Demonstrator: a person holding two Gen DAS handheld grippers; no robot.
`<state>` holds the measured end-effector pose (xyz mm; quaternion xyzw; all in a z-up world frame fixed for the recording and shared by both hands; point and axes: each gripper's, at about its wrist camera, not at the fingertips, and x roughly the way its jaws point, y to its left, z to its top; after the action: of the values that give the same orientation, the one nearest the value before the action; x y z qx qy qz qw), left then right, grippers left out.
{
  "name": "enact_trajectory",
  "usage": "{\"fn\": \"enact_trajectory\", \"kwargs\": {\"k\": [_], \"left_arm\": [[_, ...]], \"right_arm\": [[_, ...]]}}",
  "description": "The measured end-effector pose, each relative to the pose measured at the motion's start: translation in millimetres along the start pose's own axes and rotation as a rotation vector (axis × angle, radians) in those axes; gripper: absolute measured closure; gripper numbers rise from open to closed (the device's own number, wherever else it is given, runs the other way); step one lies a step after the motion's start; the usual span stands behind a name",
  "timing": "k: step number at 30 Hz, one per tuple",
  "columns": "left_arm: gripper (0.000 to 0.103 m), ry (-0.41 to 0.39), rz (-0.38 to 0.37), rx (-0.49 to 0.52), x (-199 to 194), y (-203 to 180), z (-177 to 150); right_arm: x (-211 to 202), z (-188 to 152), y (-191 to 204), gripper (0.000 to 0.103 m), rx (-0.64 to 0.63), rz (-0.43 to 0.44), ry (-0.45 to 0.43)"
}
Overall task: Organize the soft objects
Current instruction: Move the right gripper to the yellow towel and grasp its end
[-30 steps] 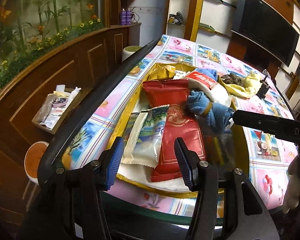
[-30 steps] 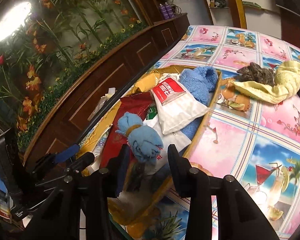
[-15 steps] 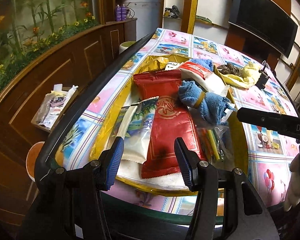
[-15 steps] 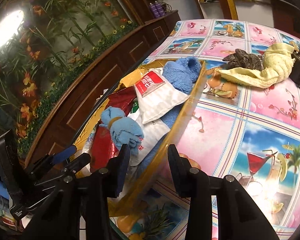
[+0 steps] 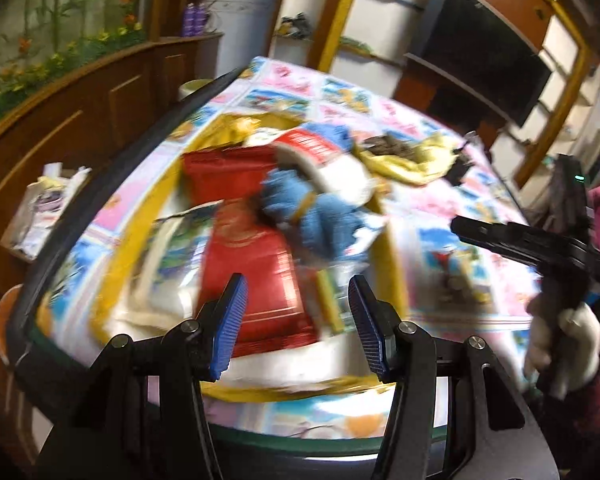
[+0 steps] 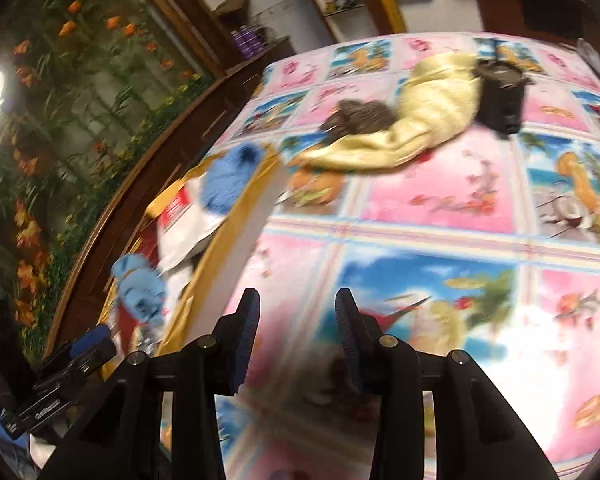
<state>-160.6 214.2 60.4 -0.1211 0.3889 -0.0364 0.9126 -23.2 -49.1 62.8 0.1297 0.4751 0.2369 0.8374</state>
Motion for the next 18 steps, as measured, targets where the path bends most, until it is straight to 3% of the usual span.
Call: {"fn": "enact_trajectory", "kwargs": {"k": [9,11,18], "left_arm": [[0.050,-0.026,-0.089,0.080,1,-25,2],[0.050,-0.022,-0.085,0.086,3,-26,4],[0.050,-0.027,-0.047,0.025,4,-3,11]], "right_arm": [[7,59,-10,0.061,-0.059,-0.143,-0.098],[23,77,-5,0.050,-0.095,-0.177,-0.096],[92,129,2,0.049,-0.177,-0.308,-0.012]]}}
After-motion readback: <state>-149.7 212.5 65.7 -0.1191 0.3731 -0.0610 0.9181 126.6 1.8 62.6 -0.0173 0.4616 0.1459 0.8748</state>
